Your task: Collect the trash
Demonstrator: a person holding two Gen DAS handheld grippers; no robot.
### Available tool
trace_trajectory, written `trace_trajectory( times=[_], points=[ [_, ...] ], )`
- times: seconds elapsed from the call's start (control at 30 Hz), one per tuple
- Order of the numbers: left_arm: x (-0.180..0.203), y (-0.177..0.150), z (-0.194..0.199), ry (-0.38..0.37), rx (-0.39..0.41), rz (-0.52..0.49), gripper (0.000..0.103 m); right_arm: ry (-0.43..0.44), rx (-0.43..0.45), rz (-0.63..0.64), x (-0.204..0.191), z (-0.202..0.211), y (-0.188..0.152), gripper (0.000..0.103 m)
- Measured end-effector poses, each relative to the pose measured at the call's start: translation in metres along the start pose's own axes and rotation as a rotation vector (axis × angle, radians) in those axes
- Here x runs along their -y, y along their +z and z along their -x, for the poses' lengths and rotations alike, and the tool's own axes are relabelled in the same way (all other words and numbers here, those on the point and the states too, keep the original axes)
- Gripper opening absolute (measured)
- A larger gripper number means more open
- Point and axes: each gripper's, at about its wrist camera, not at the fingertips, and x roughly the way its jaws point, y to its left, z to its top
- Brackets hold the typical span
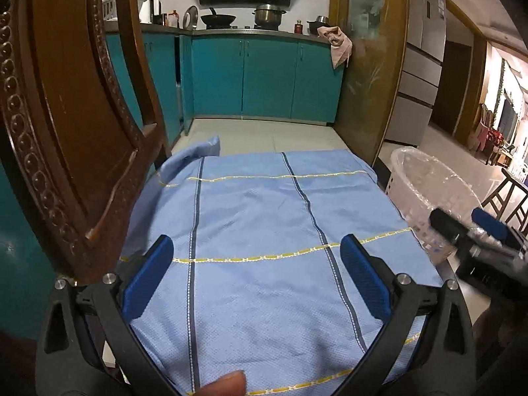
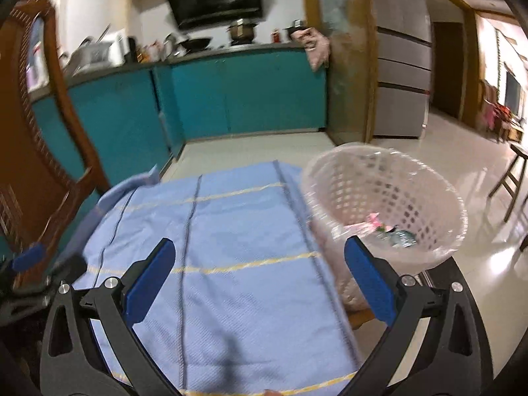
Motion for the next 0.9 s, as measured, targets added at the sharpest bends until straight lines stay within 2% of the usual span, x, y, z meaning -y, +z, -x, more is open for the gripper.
trace_trajectory(
  times=[0.13,0.9],
  points=[
    [0.0032,-0.0027,0.0049,-0.006,0.007,-0.008,0.101,-0.005,-0.002,0.027,-0.0103,-0.0004,-0.0037,0.100],
    [0.0047,-0.0024,0.0075,-0.010,-0.004,-0.025,0.101,-0.014,-0.022,0.021,-0.0095,-0.0086,-0.0083,0.100]
  ],
)
